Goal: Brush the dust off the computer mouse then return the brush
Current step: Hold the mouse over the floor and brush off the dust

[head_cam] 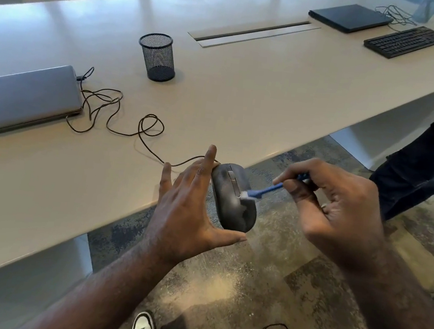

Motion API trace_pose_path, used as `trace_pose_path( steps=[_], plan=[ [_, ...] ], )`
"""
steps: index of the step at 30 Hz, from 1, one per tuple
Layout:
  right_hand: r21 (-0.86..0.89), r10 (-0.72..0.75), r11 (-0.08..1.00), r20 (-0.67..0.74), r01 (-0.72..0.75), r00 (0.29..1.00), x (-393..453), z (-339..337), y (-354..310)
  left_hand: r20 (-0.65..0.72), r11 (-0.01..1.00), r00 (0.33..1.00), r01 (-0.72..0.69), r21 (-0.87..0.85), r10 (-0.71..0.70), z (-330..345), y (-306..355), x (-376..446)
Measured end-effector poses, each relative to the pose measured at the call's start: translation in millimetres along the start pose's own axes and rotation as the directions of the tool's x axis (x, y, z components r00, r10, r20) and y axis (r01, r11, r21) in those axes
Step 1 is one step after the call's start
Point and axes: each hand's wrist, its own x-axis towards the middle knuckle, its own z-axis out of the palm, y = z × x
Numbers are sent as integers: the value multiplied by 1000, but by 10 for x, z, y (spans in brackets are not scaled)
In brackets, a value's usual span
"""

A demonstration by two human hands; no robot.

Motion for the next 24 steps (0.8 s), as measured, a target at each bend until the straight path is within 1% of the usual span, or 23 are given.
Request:
trace_pose_path(
  steps=[2, 7, 10, 14, 16, 19, 24],
  plan=[
    [1, -1, 1000, -28, 1, 1000, -10, 35, 22, -9, 1000, 1000, 9, -17, -9, -5, 2, 11],
    [64, -67, 996, 40, 64, 997, -145, 58, 55, -32, 997, 997, 64, -49, -66, -11, -43, 24],
    [96, -65, 994, 40, 61, 997, -206, 10, 85, -37, 994, 995, 87, -64, -89, -8, -75, 16],
    [136, -1, 991, -32, 6, 999, -221, -21, 66, -41, 995, 996, 81, -61, -83, 13, -58, 23],
    [164, 17, 986, -33, -12, 999, -208, 0, 22, -40, 996, 997, 70, -58, -73, 25, -32, 25],
    [113, 26, 993, -4, -26, 1000, -213, 65, -21, -45, 998, 998, 51, -49, -53, 38, -13, 29],
    [40, 157, 987, -97, -154, 983, -252, 60, 65, -52, 996, 996, 63, -57, -66, 4, -42, 31]
  ],
)
